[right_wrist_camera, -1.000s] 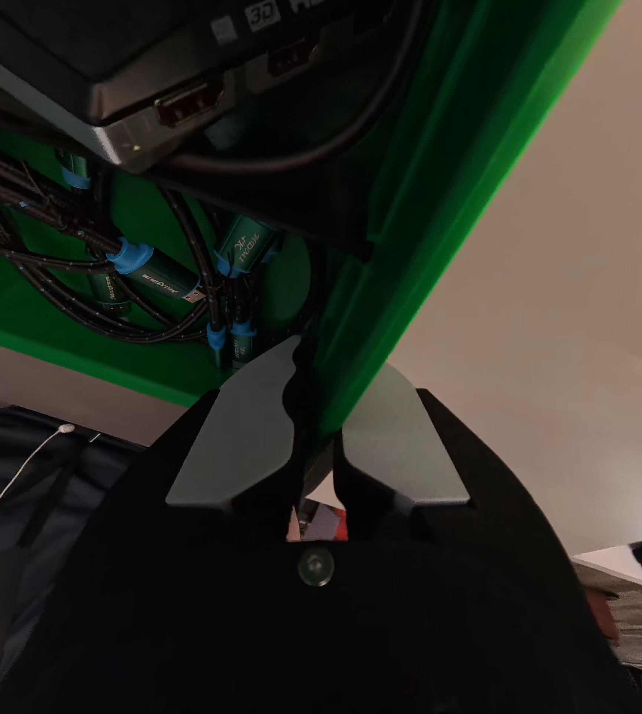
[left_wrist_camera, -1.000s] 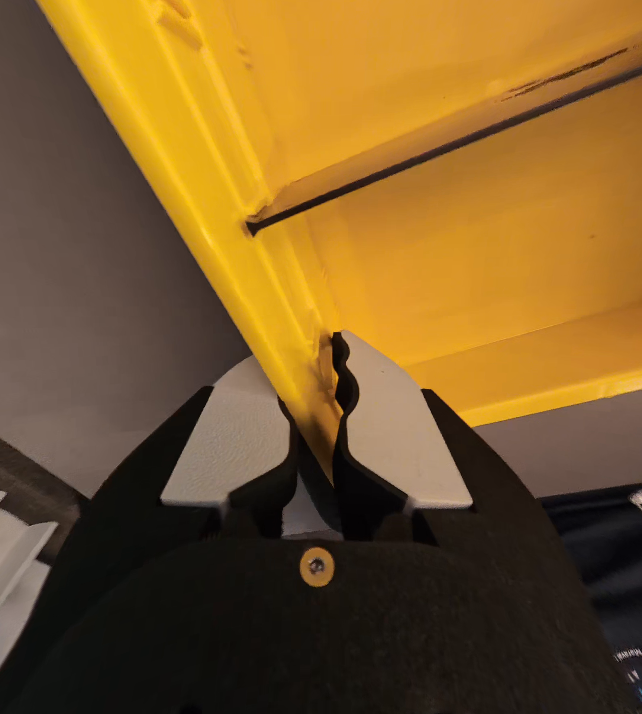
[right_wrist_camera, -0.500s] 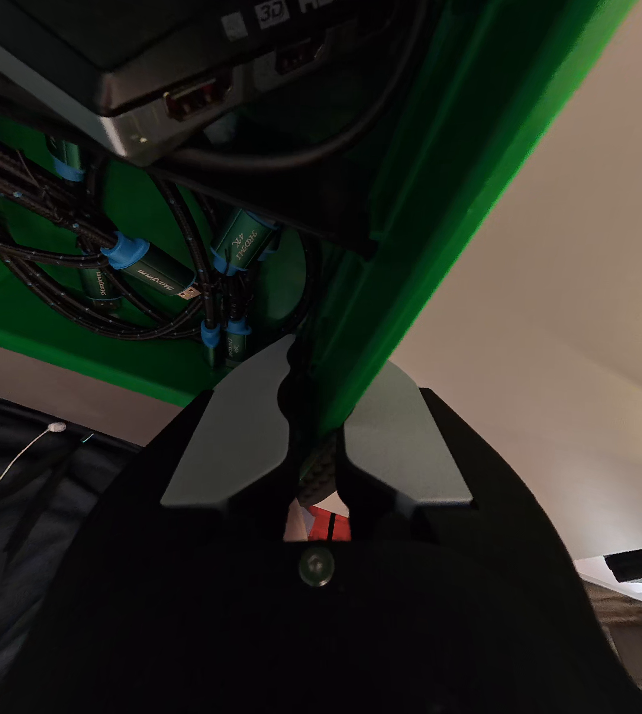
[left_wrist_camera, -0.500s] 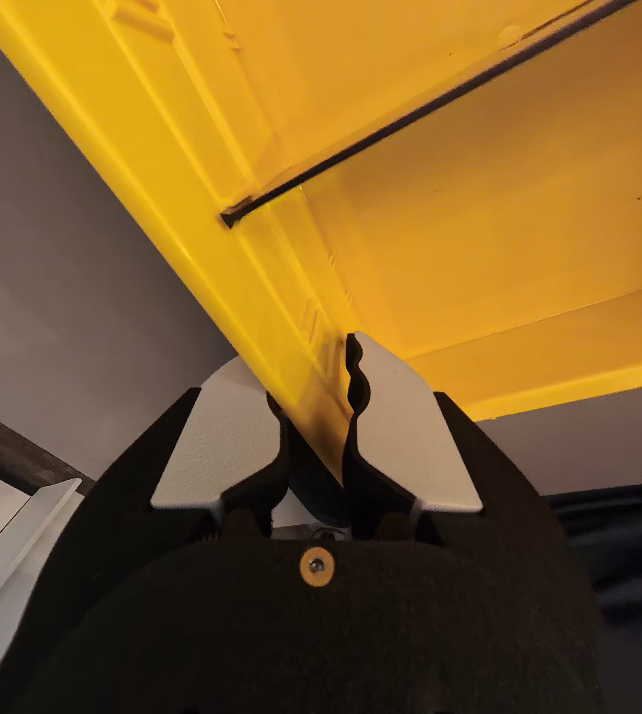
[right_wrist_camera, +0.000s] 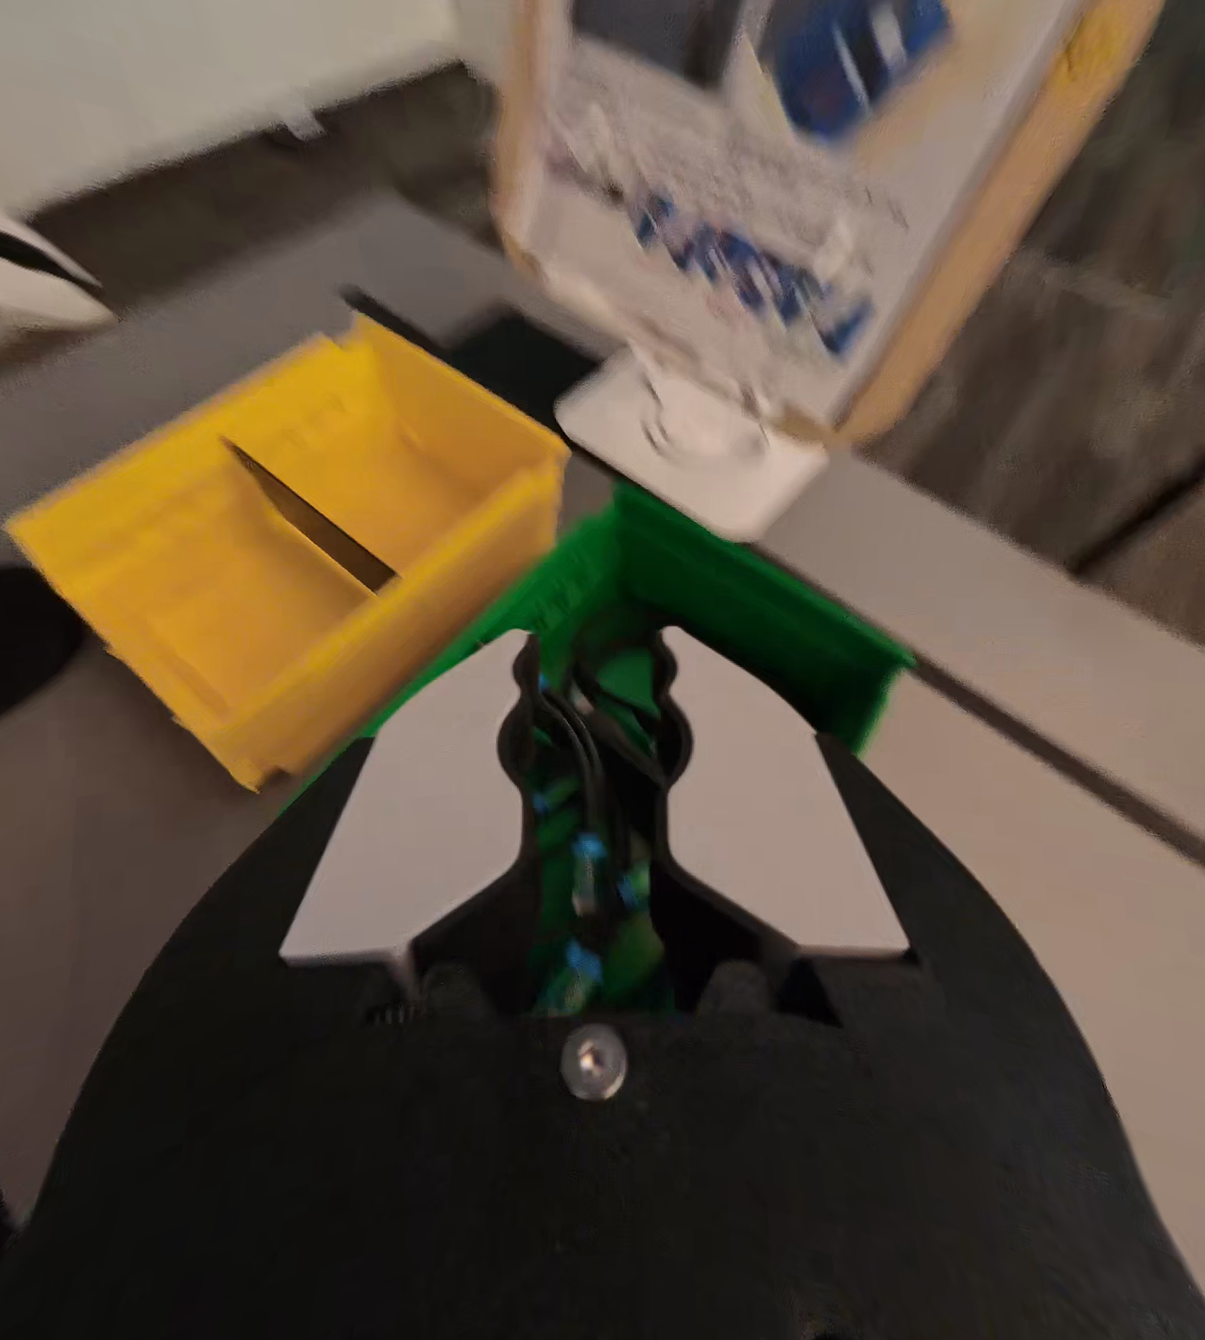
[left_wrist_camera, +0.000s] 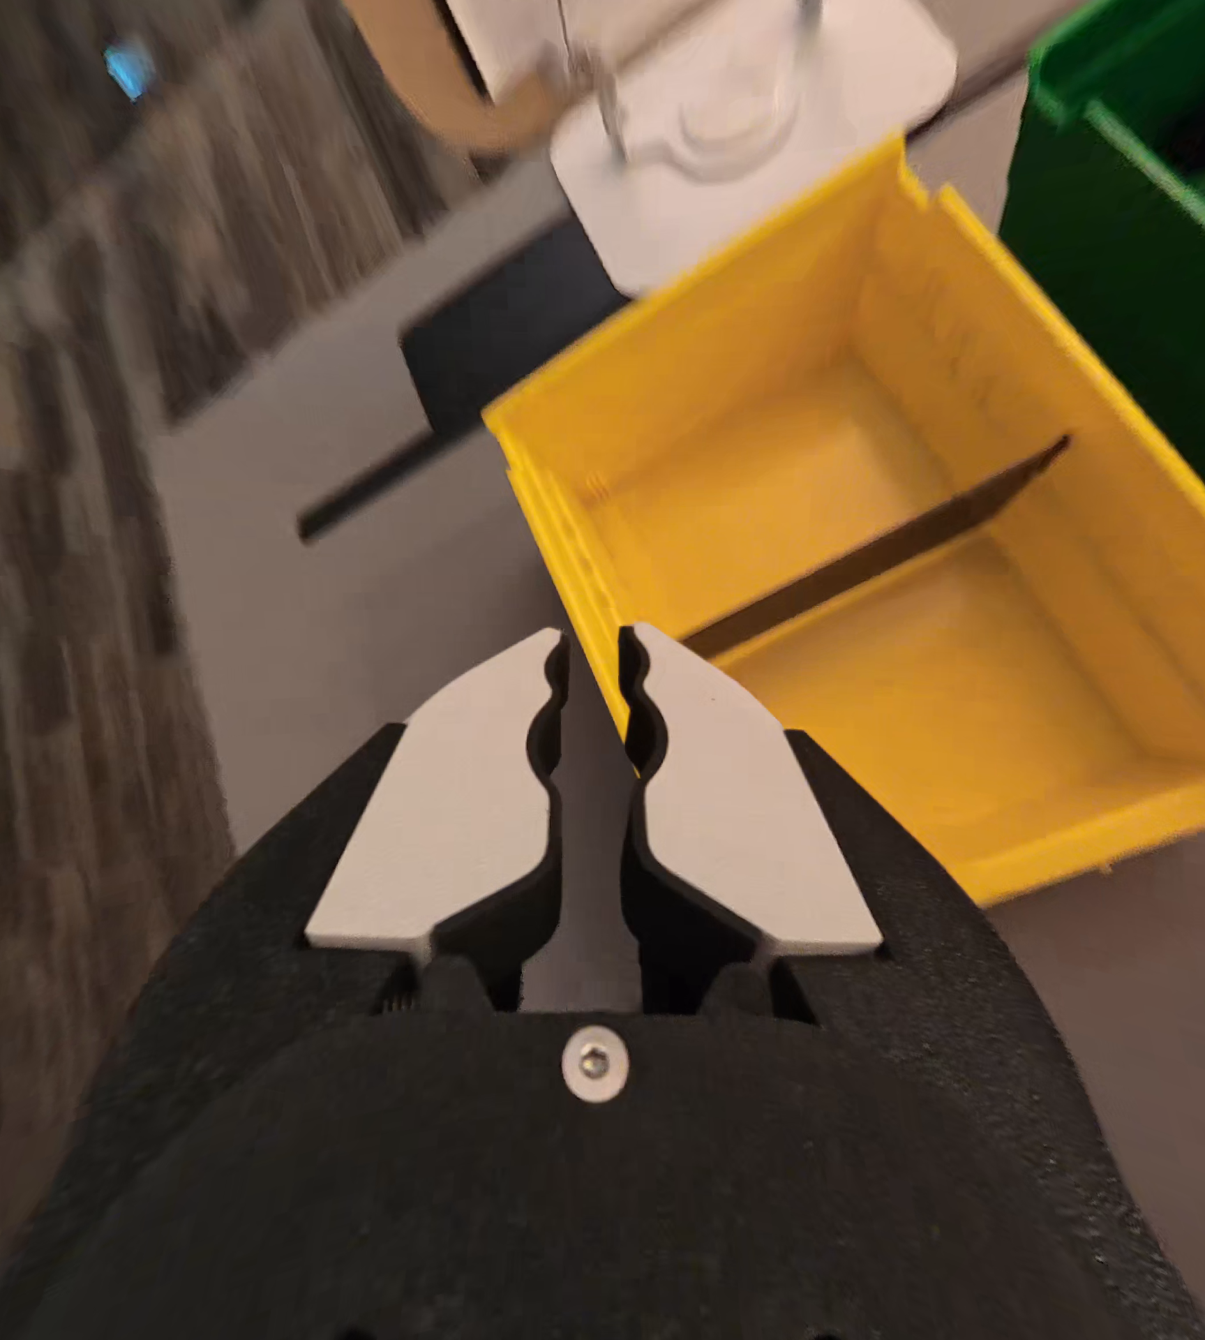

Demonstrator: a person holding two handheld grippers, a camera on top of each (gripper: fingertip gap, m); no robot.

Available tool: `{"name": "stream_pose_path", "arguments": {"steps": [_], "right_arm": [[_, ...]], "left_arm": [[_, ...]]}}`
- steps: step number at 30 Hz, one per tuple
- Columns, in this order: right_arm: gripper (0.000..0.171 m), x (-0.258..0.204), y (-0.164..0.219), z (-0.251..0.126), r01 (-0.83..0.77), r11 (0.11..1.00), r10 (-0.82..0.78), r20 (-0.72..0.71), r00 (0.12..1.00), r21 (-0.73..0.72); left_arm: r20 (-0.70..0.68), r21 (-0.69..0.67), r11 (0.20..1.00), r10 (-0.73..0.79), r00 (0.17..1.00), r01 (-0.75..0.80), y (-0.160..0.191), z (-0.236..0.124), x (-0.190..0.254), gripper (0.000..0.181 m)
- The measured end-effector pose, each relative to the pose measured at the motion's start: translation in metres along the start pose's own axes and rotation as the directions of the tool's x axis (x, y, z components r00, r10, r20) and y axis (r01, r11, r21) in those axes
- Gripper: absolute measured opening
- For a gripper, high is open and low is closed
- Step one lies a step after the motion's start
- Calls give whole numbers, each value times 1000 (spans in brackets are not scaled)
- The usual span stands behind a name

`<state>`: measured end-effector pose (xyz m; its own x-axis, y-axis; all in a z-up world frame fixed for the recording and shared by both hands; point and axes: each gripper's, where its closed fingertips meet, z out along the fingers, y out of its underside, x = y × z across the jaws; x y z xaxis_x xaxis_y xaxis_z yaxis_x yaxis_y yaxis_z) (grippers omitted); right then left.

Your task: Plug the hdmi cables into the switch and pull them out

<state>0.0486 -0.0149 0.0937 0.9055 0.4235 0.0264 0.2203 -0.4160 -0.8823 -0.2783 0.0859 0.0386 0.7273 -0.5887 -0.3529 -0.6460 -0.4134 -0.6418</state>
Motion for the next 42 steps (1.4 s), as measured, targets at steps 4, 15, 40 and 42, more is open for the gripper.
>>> {"name": "stream_pose_path", "arguments": {"steps": [4, 15, 40, 42], "right_arm": [[41, -50, -27, 18, 78, 974, -100, 95, 990, 214], [44, -101, 6, 160, -32, 990, 50, 131, 990, -137], [29, -83, 90, 247, -350, 606, 297, -205, 933, -714], [21, -83, 101, 252, -387, 536, 320, -244, 916, -751]], "left_arm": [[259, 125, 979, 125, 958, -162, -27, -15, -14, 12], [470, 122, 932, 249, 847, -341, -43, -22, -19, 20], [368, 173, 929, 248, 896, -328, -41, -28, -12, 20], [363, 174, 928, 249, 898, -328, -41, -27, -12, 20]]}}
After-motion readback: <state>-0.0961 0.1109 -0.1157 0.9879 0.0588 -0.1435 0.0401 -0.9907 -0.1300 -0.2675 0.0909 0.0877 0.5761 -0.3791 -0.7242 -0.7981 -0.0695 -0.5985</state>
